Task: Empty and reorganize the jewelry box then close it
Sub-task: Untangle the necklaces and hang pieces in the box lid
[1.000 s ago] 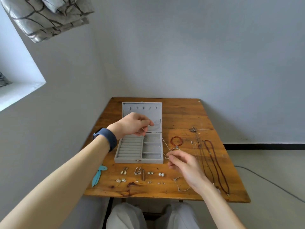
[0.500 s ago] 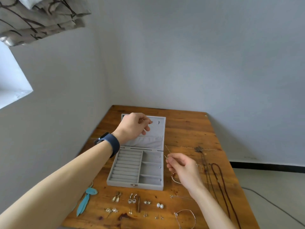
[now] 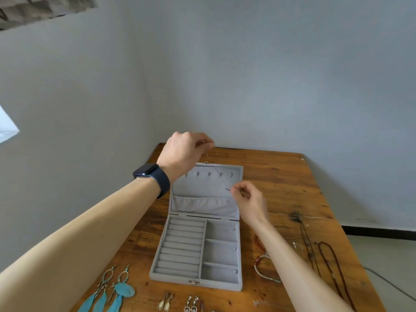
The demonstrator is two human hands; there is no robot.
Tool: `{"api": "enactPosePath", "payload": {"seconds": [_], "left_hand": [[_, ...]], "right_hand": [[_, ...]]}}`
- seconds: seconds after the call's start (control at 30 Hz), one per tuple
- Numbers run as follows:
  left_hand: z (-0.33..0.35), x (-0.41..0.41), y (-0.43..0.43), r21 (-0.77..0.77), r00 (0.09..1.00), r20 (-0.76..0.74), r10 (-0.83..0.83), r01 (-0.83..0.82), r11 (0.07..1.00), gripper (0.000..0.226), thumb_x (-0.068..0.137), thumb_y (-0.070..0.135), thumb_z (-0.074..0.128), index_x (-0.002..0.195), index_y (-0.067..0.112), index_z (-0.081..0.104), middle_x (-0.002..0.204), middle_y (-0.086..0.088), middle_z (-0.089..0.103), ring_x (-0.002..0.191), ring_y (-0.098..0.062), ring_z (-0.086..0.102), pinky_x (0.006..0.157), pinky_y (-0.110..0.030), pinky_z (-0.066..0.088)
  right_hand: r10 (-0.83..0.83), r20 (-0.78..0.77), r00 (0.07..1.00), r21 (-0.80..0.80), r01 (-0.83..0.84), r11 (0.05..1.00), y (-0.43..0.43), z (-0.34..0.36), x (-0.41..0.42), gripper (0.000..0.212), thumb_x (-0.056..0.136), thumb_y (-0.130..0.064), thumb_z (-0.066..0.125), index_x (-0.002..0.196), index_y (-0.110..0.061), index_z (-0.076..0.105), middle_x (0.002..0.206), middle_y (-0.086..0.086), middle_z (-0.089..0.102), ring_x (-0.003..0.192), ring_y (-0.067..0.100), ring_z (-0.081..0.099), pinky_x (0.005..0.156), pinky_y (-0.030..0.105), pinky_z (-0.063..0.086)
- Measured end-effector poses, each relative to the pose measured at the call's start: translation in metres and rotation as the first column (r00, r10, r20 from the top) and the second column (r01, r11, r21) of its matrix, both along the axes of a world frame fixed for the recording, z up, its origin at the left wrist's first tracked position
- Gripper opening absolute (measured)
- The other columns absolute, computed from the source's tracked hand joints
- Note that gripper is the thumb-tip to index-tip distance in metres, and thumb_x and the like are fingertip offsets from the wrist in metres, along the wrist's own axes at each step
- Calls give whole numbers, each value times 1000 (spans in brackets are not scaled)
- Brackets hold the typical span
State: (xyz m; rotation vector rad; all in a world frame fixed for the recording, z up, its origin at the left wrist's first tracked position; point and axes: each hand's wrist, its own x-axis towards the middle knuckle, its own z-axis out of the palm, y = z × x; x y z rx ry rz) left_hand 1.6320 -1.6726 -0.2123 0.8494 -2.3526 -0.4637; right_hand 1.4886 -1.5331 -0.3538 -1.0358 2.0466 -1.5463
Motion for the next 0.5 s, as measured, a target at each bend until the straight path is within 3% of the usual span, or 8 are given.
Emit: {"api": "enactPosePath", "payload": {"seconds": [0.1,0.2,0.33,0.5], "left_hand": [[-7,-7,-6,-34,1000,3,-26,26,999,17,97,37,62,105,29,75,94,6,75,87,-11,66,81,-24,53],[-14,-13,-9,-66,998,43,-51,54,996,17,97,37,62,105,29,75,93,6,74,86,-14,67,78,-27,53],[-23,-21,-8,-109,989,120,-85,98,989,18,96,40,63,105,31,75,91,6,75,71,-10,65,74,-31,56],[-33,-29,-2,-166,965,231,-125,165,972,20,97,40,61,108,29,74,88,10,70,79,-13,66,67,-28,51]], "right_hand": [[-17,-130,991,-9,16,1000,-8,-8,3,7,95,-23,64,91,-29,63,94,-14,64,90,0,57,72,12,40],[-32,-197,980,25,37,999,-12,-12,4,9,93,-21,66,90,-30,65,97,-13,58,90,-1,54,72,7,38],[-22,-198,980,24,27,999,-13,-14,4,14,88,-20,69,95,-31,64,102,-12,57,94,-4,53,72,7,38],[51,-109,993,25,-49,998,-9,-10,-2,29,84,-15,73,101,-35,59,110,-14,59,100,-3,54,70,9,41]]}}
